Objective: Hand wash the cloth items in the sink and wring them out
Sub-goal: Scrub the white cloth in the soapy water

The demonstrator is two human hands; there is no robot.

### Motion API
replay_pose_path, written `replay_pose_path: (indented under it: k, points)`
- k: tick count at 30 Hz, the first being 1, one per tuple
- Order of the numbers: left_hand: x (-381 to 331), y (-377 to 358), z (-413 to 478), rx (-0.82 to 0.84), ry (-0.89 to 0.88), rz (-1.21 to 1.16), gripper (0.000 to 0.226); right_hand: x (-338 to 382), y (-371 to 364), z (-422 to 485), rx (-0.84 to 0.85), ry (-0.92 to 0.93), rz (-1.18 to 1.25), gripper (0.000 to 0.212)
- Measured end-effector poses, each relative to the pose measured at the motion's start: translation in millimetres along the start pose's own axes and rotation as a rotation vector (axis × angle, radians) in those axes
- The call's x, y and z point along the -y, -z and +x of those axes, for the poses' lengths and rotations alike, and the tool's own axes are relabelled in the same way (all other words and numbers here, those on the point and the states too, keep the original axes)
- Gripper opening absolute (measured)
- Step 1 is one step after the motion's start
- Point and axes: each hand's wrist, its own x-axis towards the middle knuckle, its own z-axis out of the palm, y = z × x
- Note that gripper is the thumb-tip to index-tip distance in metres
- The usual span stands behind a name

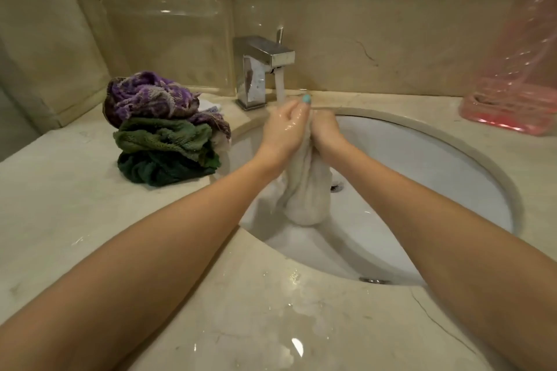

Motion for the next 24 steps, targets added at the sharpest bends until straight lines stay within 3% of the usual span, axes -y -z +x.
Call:
replay_pose_path:
  k: [3, 6, 10, 14, 19, 24]
  points:
    - [8.8, 8.9, 15.6, -0.152, 0.188, -0.027, 0.034, 5.2, -14.0, -12.7, -0.041, 0.132, 0.051, 0.038]
    - [16.1, 19.6, 26.7, -0.209, 0.424, -0.215, 0.032, 17.6, -27.4, -24.0, -0.002, 0.328, 0.085, 0.049]
    - [1.9, 12.3, 12.1, -0.119, 0.332, -0.221, 0.035, 14.0, -17.0, -11.1, -0.087, 0.211, 0.009, 0.047]
    - [-3.2, -0.5, 2.8, 0.026, 0.143, -0.024, 0.038, -2.6, -3.9, -2.9, -0.119, 0.04, -0.046, 0.043]
    - [13.9, 19.2, 27.1, -0.133, 0.434, -0.132, 0.028, 14.7, -28.3, -23.7, -0.035, 0.304, 0.041, 0.047]
    - [2.4, 4.8, 10.5, 0.042, 0.441, -0.249, 0.039, 6.1, 3.2, -4.2, -0.092, 0.205, -0.079, 0.046]
